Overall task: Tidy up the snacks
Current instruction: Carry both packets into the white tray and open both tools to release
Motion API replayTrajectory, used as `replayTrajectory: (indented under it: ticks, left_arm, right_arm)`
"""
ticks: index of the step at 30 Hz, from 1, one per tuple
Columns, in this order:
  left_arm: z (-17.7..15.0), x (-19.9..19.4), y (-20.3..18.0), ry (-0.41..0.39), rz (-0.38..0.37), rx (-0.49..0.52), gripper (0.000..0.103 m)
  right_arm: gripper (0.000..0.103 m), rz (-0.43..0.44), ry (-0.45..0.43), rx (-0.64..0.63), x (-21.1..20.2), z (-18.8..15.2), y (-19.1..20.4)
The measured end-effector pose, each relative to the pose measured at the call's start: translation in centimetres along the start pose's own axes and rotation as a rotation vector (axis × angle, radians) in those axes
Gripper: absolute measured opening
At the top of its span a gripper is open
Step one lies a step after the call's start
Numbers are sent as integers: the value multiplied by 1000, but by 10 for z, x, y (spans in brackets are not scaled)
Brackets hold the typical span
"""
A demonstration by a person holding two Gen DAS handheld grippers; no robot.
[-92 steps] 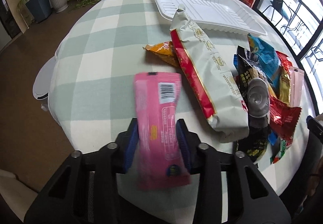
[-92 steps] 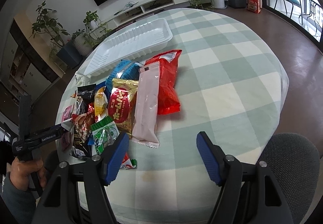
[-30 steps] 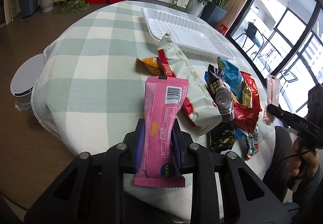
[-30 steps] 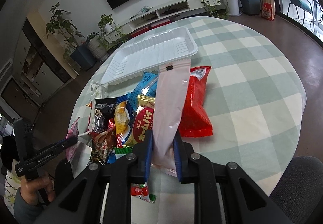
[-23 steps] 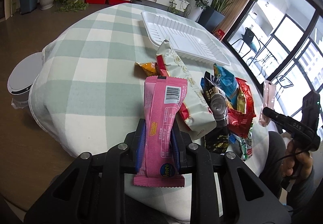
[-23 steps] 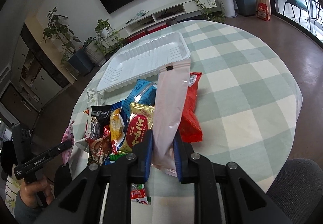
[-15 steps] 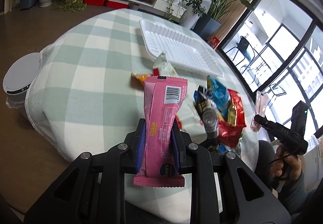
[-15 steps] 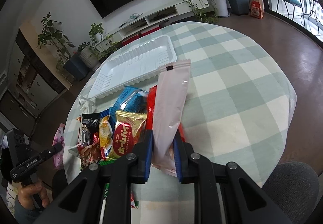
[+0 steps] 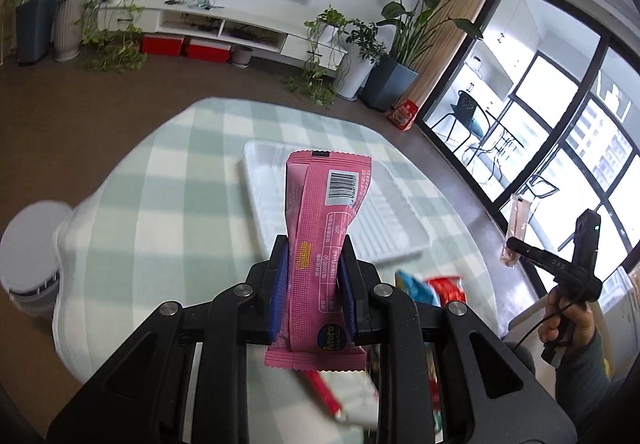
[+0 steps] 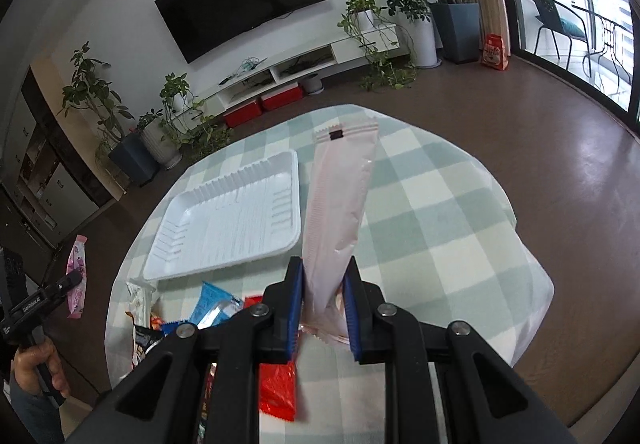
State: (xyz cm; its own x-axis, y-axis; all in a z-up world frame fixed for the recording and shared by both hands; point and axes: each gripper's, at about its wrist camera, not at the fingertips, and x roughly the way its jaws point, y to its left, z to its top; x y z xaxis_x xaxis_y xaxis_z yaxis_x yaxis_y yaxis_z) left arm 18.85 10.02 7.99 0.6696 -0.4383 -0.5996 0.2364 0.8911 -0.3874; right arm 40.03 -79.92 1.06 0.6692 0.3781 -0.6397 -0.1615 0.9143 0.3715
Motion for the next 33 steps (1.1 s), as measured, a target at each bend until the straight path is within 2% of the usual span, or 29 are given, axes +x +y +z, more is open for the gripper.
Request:
replayTrajectory:
  ticks: [4, 9, 12, 20, 28, 33]
  left_arm:
    - [37, 40, -21, 37, -10, 45, 21]
    - [49, 104, -37, 136, 8, 67, 21]
    - [48, 140, -34, 184, 35, 55, 21]
    - [37, 198, -7, 252, 101, 21, 21]
    - [26, 227, 5, 318, 147, 9, 22]
    - [23, 233, 3, 336, 154, 19, 22]
  right_arm:
    - [21, 45, 55, -85, 33, 38, 24]
    - [21, 107, 178, -149, 93, 62, 47]
    - [21, 104, 248, -182, 129, 63, 56]
    - [21, 92, 363, -253, 179, 51, 70]
    - [22, 35, 421, -260, 209, 43, 63]
    - [23, 33, 445, -249, 213, 35, 57]
